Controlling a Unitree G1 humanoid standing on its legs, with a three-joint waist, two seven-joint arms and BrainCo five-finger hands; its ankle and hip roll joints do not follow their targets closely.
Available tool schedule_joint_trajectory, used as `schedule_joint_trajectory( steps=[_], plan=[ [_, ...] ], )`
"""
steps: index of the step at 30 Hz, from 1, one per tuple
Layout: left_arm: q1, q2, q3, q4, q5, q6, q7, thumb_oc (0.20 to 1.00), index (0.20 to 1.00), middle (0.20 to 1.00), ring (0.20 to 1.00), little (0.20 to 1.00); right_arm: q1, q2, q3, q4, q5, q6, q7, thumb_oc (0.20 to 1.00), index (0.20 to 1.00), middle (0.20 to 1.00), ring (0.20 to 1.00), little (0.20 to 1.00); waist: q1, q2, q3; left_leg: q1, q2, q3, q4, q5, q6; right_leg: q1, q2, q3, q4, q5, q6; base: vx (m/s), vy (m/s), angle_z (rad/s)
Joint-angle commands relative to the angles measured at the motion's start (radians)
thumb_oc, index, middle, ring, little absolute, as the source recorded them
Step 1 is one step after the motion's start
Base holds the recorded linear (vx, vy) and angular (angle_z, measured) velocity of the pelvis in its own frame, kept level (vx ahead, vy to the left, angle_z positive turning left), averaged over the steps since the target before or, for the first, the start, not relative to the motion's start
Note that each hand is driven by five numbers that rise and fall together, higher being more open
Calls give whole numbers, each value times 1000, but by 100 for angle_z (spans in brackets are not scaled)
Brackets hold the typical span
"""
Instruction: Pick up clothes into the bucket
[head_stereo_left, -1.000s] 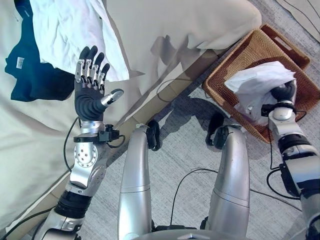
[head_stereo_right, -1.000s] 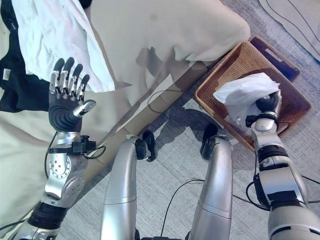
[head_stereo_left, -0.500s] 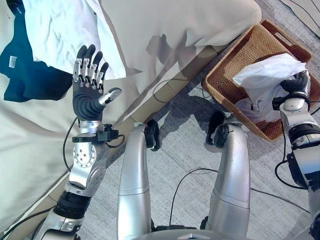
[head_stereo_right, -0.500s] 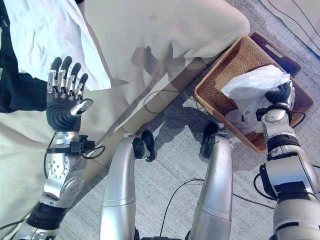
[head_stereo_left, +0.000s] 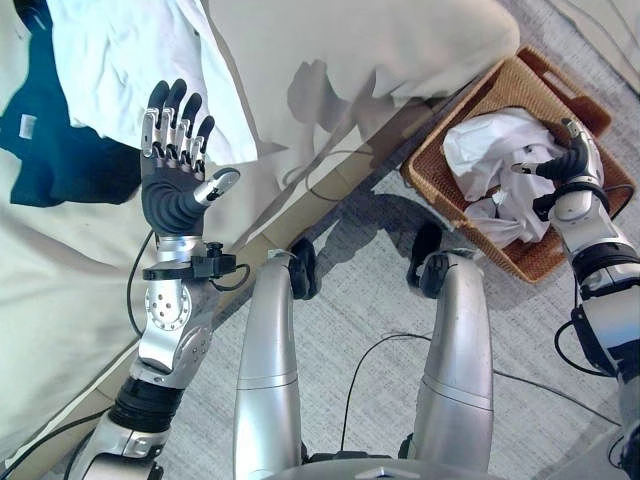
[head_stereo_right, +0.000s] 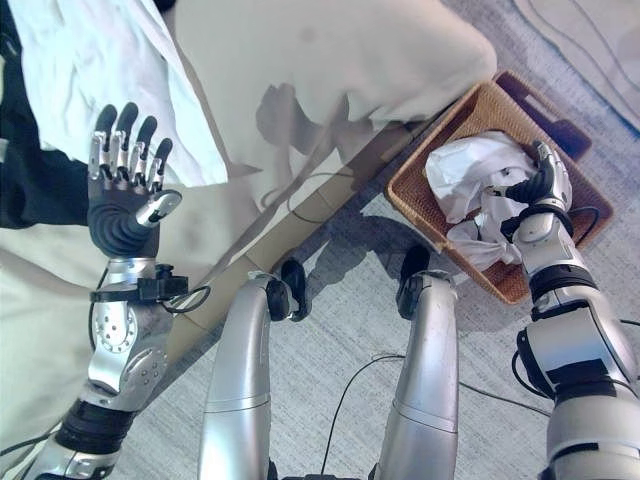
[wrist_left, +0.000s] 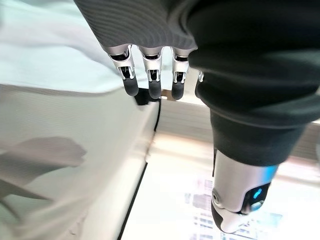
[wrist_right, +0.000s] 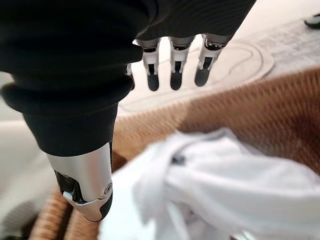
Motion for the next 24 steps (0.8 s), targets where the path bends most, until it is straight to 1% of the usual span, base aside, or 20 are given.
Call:
schedule_joint_trajectory(
  steps=[1,3,6,9,10,12,13,14,15,16,17,19,20,21,22,23,24],
  plan=[
    [12,-37,51,-23,-12,-52,-28,1000,1000,1000,1000,1000,70,5,47,28,-28,-8,25,1000,1000,1000,1000,1000,5,-1,-97,36,-30,-19,-120,46,-5,88,16,8,-87,0,18,-79,-9,-4],
    [-5,-45,51,2,-7,-52,-32,1000,1000,1000,1000,1000,99,12,10,18,-6,-16,12,1000,1000,1000,1000,1000,4,-9,-101,112,-31,-15,-211,76,-12,173,9,-19,-177,30,28,-93,-22,-1],
    [-24,-52,51,43,9,-55,-28,1000,1000,1000,1000,1000,146,40,-45,-51,39,-49,-14,1000,1000,1000,1000,1000,-1,-18,-99,200,-30,-10,-315,115,-24,267,5,-49,-271,66,43,-54,-13,5],
    [-29,-54,58,78,46,-55,-11,1000,1000,1000,1000,1000,236,70,-107,-188,58,-84,-51,1000,1000,1000,1000,1000,-8,-27,-91,302,-32,-21,-440,161,-29,377,-6,-81,-388,108,60,-52,-23,8],
    [-34,-52,63,106,73,-53,7,1000,1000,1000,1000,1000,277,91,-131,-256,60,-96,-63,1000,1000,1000,1000,1000,-12,-32,-88,328,-36,-18,-498,216,-24,407,-12,-97,-447,159,57,-82,-9,6],
    [-44,-54,58,159,130,-46,38,1000,1000,1000,1000,1000,366,147,-197,-362,94,-128,-83,1000,1000,1000,1000,1000,-17,-38,-81,405,-38,-25,-588,247,-28,491,-16,-123,-535,192,68,-43,-6,10],
    [-44,-53,56,160,131,-46,39,1000,1000,1000,1000,1000,370,147,-200,-365,93,-126,-83,1000,1000,1000,1000,1000,-17,-39,-79,411,-39,-26,-595,251,-28,498,-17,-125,-541,195,68,26,-21,19],
    [-56,-60,45,250,182,-33,68,1000,1000,1000,1000,1000,466,241,-256,-488,181,-177,-68,1000,1000,1000,1000,1000,-23,-44,-81,492,-39,-36,-686,285,-36,589,-19,-153,-633,229,76,22,-19,18],
    [-56,-59,43,251,184,-33,69,1000,1000,1000,1000,1000,469,241,-258,-492,180,-176,-68,1000,1000,1000,1000,1000,-22,-45,-77,501,-40,-37,-693,288,-36,599,-19,-155,-639,231,76,76,-37,23],
    [-52,-53,37,305,224,-21,64,1000,1000,1000,1000,1000,541,297,-275,-555,214,-196,-37,1000,1000,1000,1000,1000,-22,-52,-79,574,-42,-49,-754,306,-39,680,-19,-179,-706,256,83,82,-20,15],
    [-51,-55,31,335,232,-16,68,1000,1000,1000,1000,1000,574,339,-276,-587,254,-211,-19,1000,1000,1000,1000,1000,-22,-58,-80,623,-41,-52,-797,322,-42,737,-21,-191,-753,274,88,129,-18,21],
    [-38,-36,38,380,295,1,73,1000,1000,1000,1000,1000,636,376,-269,-632,270,-210,23,1000,1000,1000,1000,1000,-18,-68,-84,707,-37,-57,-863,341,-44,829,-22,-219,-821,296,97,100,4,18],
    [-37,-36,38,380,295,1,73,1000,1000,1000,1000,1000,638,377,-270,-633,269,-209,22,1000,1000,1000,1000,1000,-18,-68,-81,713,-37,-57,-866,342,-44,835,-22,-220,-824,298,97,117,6,11],
    [-19,-27,46,414,361,26,96,1000,1000,1000,1000,1000,686,410,-257,-681,303,-215,53,1000,1000,1000,1000,1000,-16,-82,-88,780,-35,-58,-916,355,-45,912,-27,-238,-883,317,105,129,22,8],
    [-10,-15,49,440,441,48,126,1000,1000,1000,1000,1000,706,430,-245,-695,327,-221,74,1000,1000,1000,1000,1000,-13,-87,-95,819,-32,-61,-947,361,-49,956,-28,-246,-916,327,110,130,22,9],
    [-10,-15,48,440,442,49,128,1000,1000,1000,1000,1000,706,430,-245,-695,327,-221,75,1000,1000,1000,1000,1000,-13,-88,-92,825,-32,-61,-951,362,-49,962,-28,-248,-919,328,110,135,44,10],
    [3,-6,51,479,547,87,165,1000,1000,1000,1000,1000,740,446,-204,-733,315,-209,110,1000,1000,1000,1000,1000,-8,-98,-105,877,-30,-57,-985,370,-50,1018,-25,-258,-961,343,118,125,47,7]
  ],
)
